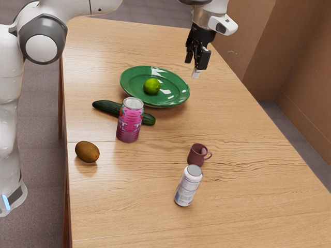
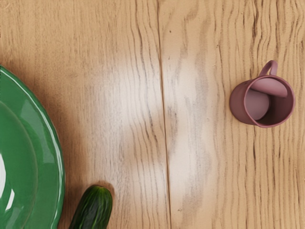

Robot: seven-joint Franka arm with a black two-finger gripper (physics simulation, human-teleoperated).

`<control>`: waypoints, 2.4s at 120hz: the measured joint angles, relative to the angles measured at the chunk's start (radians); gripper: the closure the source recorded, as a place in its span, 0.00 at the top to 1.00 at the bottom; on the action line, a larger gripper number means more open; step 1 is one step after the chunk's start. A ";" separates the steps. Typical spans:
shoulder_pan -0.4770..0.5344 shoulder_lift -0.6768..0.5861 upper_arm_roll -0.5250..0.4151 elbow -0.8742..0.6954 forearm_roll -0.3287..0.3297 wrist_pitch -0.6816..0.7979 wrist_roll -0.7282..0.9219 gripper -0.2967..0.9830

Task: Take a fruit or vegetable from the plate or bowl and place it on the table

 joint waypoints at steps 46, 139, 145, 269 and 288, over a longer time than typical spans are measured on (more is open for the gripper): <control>0.001 0.004 0.002 0.000 -0.003 0.000 0.002 0.77; 0.005 0.131 0.462 0.136 -0.042 0.033 0.456 0.77; 0.014 0.134 0.462 0.130 -0.051 0.050 0.506 0.77; 0.073 0.063 0.393 -0.439 -0.037 0.527 1.003 0.77; 0.073 0.061 0.393 -0.479 -0.039 0.557 1.034 0.77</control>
